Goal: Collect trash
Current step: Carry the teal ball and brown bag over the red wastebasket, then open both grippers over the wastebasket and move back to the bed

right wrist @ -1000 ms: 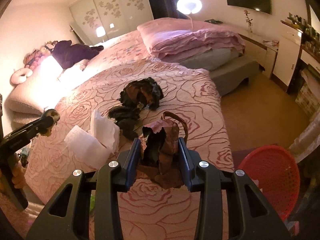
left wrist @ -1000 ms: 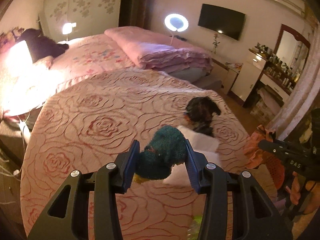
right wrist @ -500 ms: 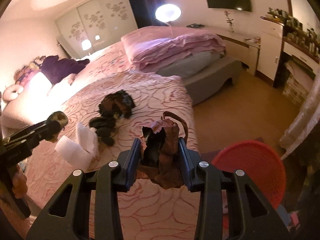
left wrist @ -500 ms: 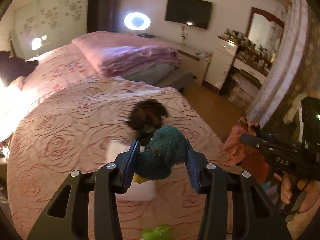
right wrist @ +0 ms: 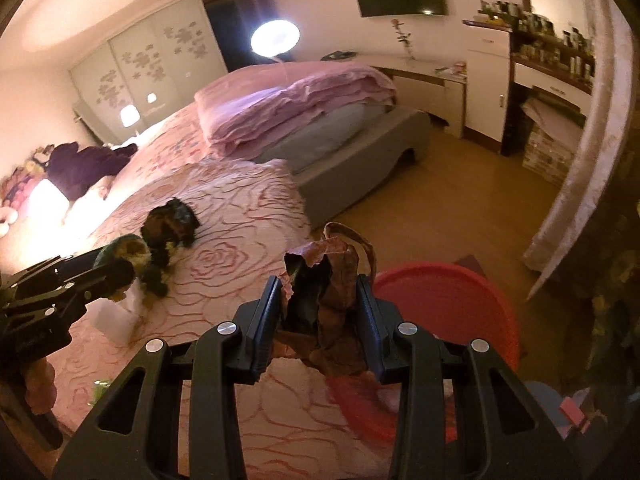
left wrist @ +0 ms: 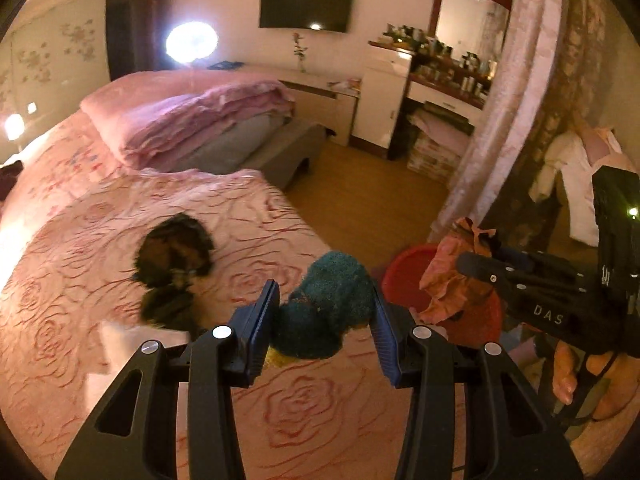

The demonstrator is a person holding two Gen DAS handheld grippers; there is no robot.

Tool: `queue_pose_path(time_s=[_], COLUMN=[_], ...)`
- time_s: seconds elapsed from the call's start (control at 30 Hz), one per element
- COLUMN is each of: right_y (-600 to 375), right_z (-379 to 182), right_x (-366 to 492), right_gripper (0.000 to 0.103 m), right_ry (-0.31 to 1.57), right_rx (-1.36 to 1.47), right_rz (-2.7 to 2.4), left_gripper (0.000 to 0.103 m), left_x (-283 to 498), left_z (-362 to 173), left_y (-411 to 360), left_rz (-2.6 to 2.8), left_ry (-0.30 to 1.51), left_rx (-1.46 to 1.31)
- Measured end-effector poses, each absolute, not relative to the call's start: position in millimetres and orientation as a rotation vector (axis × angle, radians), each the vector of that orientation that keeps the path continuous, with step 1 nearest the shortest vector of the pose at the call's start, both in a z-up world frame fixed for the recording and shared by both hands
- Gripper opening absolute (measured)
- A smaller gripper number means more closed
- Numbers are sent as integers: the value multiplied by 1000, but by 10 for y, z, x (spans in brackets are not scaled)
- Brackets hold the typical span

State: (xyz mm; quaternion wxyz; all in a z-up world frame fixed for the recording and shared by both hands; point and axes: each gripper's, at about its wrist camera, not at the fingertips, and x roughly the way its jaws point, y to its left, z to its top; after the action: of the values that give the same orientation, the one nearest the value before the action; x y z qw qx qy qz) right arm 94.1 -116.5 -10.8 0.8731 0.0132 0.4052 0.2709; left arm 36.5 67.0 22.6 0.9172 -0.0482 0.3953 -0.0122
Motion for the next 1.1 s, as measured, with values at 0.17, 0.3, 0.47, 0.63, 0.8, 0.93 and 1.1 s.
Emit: queue_pose_path(time_s=[0.17,0.3,0.47,0.63,0.8,0.93,1.1], right_y=[-1421,-1612,-1785,-1900,-1952,-1971,-1979], right_z=[-184,-258,-337,-458,-554,-613,-649], right_x=[1003,1052,1110,1170,1225,1258,1278], right_gripper=[37,37,37,38,38,39,43], right_ry=[855,867,882,909,936,954,965], right_rx=[50,68,88,98,111,111,116], right_rz=[513,471,434,413,402,401,401], left_gripper=[43,43,43,43,44,49,60], left_x=[560,703,903,1063,1164,1230,1254], left_z=[132,57,-114,-283,-445,-563,-634], left_y=[440,264,86,-84,-266,-344,-333], left_rz=[-81,-120,-159,-199,-235,-256,-258], left_ry=[849,875,932,986,1027,1064,1077], left_rx=[-92,-75,-73,-84,-68,-83,-108])
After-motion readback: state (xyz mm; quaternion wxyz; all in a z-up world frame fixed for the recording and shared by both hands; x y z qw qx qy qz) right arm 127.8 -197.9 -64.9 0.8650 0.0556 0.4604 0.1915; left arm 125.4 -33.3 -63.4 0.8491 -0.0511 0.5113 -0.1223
